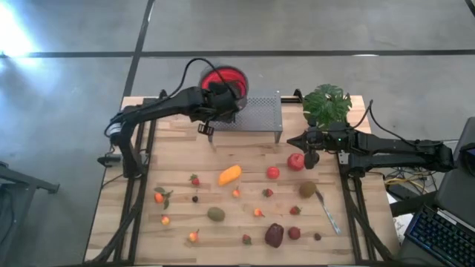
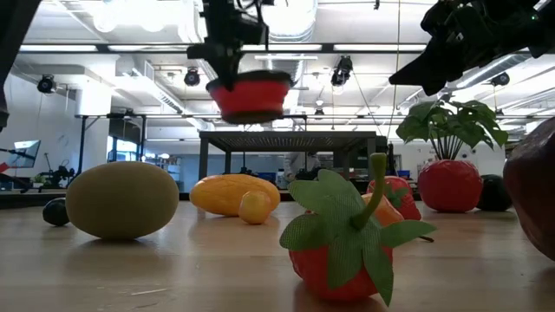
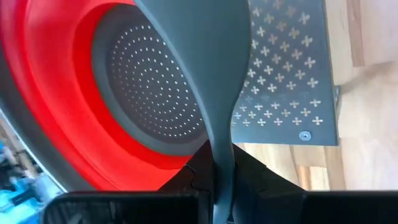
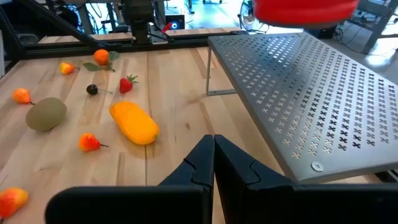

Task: Pick & Place Fruit
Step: Put the red strainer bowl on the shelf

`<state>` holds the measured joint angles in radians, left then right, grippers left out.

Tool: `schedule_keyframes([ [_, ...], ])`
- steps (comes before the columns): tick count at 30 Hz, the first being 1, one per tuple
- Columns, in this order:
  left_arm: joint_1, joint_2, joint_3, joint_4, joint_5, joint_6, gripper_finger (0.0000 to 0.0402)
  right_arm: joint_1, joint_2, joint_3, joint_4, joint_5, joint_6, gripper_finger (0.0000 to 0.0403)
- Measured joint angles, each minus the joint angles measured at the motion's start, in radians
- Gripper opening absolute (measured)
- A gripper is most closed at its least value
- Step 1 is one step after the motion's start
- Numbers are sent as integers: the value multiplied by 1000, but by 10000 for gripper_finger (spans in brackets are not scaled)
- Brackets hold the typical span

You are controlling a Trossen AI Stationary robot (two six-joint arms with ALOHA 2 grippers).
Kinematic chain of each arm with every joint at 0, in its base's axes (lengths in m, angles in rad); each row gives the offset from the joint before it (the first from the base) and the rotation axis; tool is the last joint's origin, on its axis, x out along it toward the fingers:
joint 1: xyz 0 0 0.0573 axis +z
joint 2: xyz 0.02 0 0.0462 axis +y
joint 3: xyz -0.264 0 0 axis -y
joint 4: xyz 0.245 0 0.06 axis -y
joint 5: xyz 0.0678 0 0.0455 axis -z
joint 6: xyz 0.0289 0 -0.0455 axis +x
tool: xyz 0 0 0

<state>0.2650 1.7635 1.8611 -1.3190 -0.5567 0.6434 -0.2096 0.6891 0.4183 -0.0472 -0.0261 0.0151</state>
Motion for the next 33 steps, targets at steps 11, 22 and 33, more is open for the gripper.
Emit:
schedule_keyframes([
  [11, 25, 43, 0, 2, 83, -7, 33, 0, 0, 0, 0, 0, -9, 8],
  [22, 25, 47, 0, 3, 141, -25, 32, 0, 0, -1, 0, 0, -12, 8],
  [33, 17, 47, -18, 26, 185, -34, 54, 0, 0, -2, 1, 0, -15, 8],
])
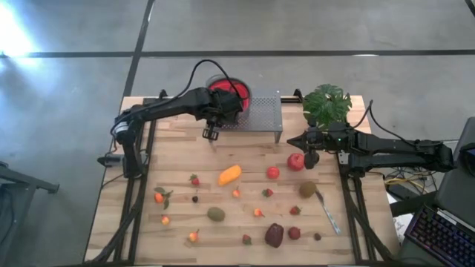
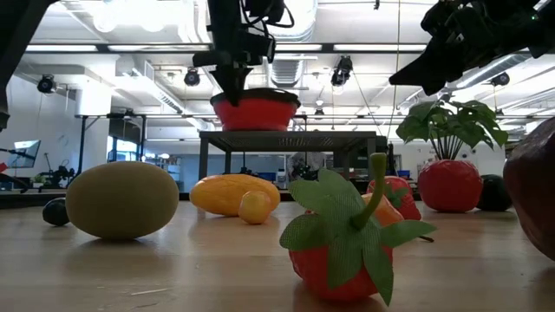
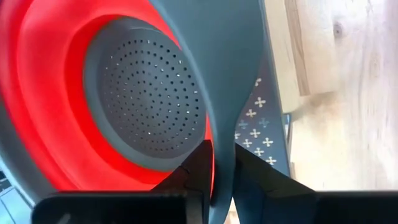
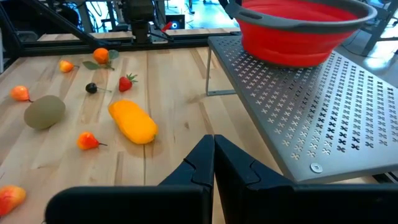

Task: Pick & Place Fruit
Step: Put the red strainer bowl on the shelf, then put the green pattern knife on the shelf

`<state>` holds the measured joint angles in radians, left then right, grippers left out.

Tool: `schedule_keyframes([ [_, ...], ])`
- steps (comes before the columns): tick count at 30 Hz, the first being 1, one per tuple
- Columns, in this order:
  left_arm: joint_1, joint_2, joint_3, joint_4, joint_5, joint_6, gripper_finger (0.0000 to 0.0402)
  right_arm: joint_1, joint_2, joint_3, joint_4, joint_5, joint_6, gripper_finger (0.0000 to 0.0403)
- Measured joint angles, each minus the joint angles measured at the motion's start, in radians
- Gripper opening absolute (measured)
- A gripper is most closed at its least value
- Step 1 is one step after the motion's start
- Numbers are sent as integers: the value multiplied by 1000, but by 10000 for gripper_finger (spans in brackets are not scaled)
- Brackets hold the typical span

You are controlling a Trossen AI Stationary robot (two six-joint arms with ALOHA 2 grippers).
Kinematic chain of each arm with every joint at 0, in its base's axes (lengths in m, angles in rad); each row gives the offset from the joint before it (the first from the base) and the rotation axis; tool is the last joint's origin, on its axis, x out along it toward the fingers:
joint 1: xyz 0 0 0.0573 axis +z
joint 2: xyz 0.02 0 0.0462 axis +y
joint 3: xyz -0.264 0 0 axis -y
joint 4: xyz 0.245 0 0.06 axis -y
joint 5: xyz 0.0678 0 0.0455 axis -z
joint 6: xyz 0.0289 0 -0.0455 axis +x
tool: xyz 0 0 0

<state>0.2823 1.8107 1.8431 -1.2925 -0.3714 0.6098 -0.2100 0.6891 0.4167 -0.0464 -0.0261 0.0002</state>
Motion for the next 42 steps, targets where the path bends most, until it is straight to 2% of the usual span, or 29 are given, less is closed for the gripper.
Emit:
schedule_keyframes([
  [4, -9, 0, 0, 0, 8, -9, 68, 0, 0, -1, 0, 0, 0, 8],
  [9, -16, 0, 0, -1, 11, -26, 118, 0, 0, -1, 0, 0, -1, 8],
  [15, -17, 0, 6, -6, -61, -39, 190, 0, 0, -1, 0, 0, -1, 8],
  [19, -23, -1, 37, -27, -101, -42, 218, 0, 0, -1, 0, 0, -1, 8],
  [30, -108, -21, 274, -194, -125, -177, 220, 0, 0, -1, 0, 0, -13, 8],
  [35, -173, -44, 382, -281, -124, -340, 220, 1, 0, -1, 0, 0, -10, 8],
  [39, -232, -110, 359, -279, -117, -522, 220, 1, 0, -1, -1, -2, 4, 8],
  [42, -285, -176, 282, -276, -122, -643, 220, 2, 0, -1, -2, -7, 5, 8],
])
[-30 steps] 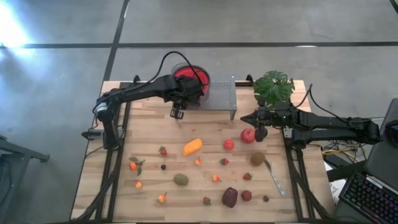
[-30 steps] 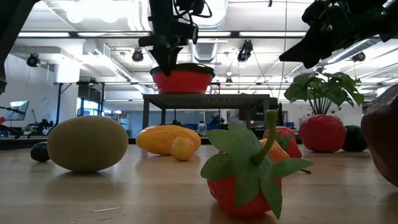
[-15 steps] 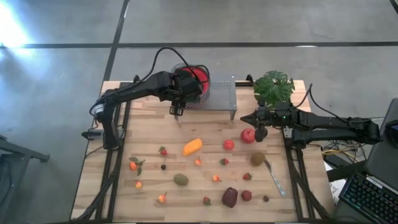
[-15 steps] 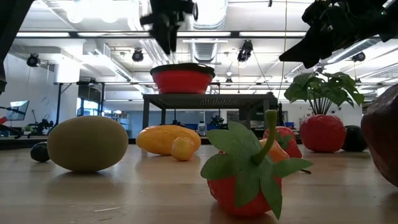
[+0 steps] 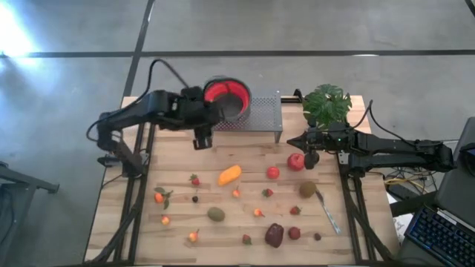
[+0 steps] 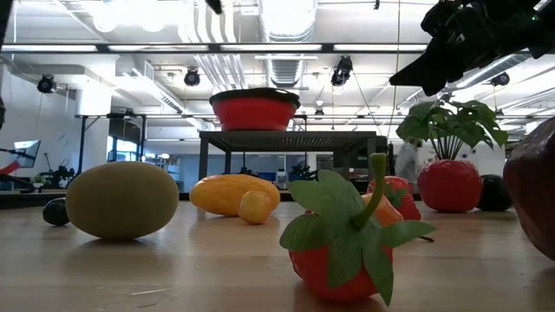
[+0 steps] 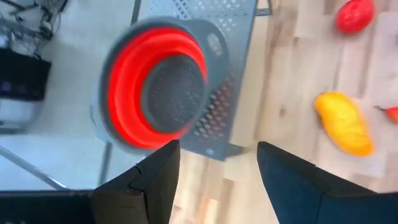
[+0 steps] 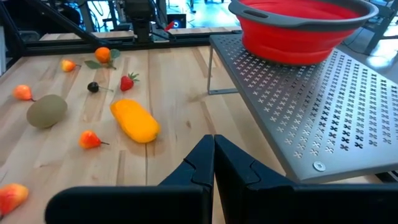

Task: Pick & Place Fruit
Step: Put the green pattern knife on the shelf

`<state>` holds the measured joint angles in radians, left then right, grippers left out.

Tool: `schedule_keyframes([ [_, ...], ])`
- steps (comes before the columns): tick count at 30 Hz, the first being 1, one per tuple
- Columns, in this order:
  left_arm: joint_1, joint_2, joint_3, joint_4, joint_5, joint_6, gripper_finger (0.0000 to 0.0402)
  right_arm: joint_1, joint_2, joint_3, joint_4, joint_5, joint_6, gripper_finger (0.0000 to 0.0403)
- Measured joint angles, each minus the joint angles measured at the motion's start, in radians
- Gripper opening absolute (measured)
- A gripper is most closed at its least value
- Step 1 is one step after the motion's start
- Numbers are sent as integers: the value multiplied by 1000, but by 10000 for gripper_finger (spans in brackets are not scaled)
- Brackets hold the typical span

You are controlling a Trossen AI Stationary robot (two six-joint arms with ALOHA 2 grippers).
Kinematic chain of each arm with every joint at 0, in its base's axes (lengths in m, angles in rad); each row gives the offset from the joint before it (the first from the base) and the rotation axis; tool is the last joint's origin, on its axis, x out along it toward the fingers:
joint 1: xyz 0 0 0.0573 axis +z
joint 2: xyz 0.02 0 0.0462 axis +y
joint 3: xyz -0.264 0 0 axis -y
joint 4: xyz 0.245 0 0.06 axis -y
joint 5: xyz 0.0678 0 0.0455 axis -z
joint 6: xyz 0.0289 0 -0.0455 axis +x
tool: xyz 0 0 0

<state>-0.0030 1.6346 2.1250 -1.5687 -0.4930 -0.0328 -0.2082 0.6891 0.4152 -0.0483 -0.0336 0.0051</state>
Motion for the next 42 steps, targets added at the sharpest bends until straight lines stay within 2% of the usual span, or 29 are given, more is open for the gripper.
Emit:
schedule_keyframes([
  [2, -43, -53, -85, 25, -45, -75, 220, 3, 0, 0, 0, -1, 5, 8],
  [6, -148, -185, -328, 145, -240, -180, 220, 24, 0, 0, 0, -1, 41, 8],
  [10, -248, -324, -623, 400, -334, -201, 220, 56, 0, 9, 0, 6, 70, 8],
  [14, -312, -455, -931, 773, -342, -100, 219, 89, 26, 29, -1, 9, 98, 8],
  [19, -328, -589, -1256, 1197, -318, 18, 219, 137, 112, 68, -15, 47, 135, 8],
  [25, -325, -722, -1566, 1701, -237, 150, 219, 205, 245, 186, -258, 183, 258, 8],
  [29, -324, -795, -1723, 1986, -200, 249, 219, 267, 314, 281, -431, 225, 371, 8],
  [32, -323, -850, -1806, 2113, -190, 318, 219, 327, 350, 349, -532, 229, 482, 8],
  [38, -306, -963, -1888, 2163, -75, 339, 219, 483, 397, 453, -755, 247, 783, 8],
  [42, -305, -1008, -1906, 2162, -65, 334, 219, 596, 435, 513, -912, 247, 1024, 8],
])
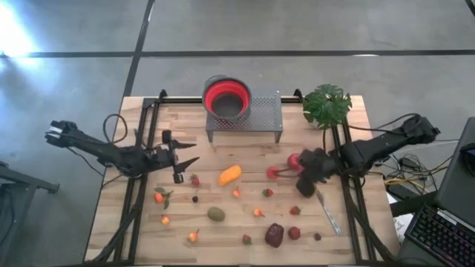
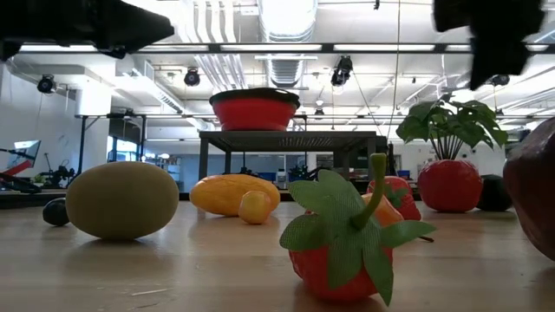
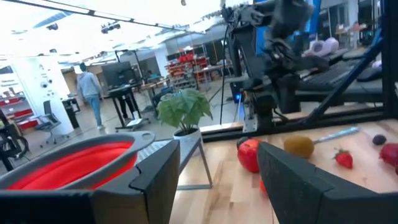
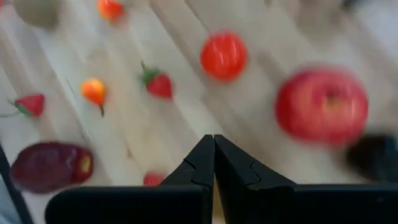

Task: Pick & Place Fruit
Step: Put the green pattern knife on the shelf

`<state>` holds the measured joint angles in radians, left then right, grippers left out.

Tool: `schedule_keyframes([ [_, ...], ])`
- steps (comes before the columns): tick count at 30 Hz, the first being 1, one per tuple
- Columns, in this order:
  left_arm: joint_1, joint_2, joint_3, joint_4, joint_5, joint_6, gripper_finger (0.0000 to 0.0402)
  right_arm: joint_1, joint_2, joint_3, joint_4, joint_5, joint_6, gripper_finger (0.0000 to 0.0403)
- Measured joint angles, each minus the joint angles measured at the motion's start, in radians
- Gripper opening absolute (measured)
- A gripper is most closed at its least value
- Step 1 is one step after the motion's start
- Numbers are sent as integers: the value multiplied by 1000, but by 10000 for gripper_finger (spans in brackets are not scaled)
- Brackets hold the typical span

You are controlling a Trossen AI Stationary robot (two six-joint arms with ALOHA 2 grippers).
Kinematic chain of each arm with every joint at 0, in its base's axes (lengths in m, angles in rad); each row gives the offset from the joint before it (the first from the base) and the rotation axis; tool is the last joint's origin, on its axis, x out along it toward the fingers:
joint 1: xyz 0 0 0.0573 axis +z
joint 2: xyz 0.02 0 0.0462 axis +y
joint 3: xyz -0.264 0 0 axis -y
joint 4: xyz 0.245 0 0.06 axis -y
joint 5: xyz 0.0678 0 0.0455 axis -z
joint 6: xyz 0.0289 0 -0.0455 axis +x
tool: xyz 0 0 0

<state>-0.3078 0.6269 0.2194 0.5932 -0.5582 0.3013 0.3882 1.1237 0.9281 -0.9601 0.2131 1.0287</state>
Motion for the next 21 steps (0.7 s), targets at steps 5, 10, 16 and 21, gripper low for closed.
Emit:
schedule_keyframes([
  [5, 0, -13, -14, -5, 3, -13, 219, 156, 58, 46, -156, -1, 288, 8],
  [10, 0, -11, -11, -5, 4, -13, 219, 326, 118, 63, -248, -13, 564, 8],
  [16, -1, -9, -11, -2, 48, -30, 219, 479, 199, 63, -248, -89, 820, 9],
  [21, -1, -9, -11, -2, 80, -59, 220, 527, 288, 59, -248, -219, 909, 26],
])
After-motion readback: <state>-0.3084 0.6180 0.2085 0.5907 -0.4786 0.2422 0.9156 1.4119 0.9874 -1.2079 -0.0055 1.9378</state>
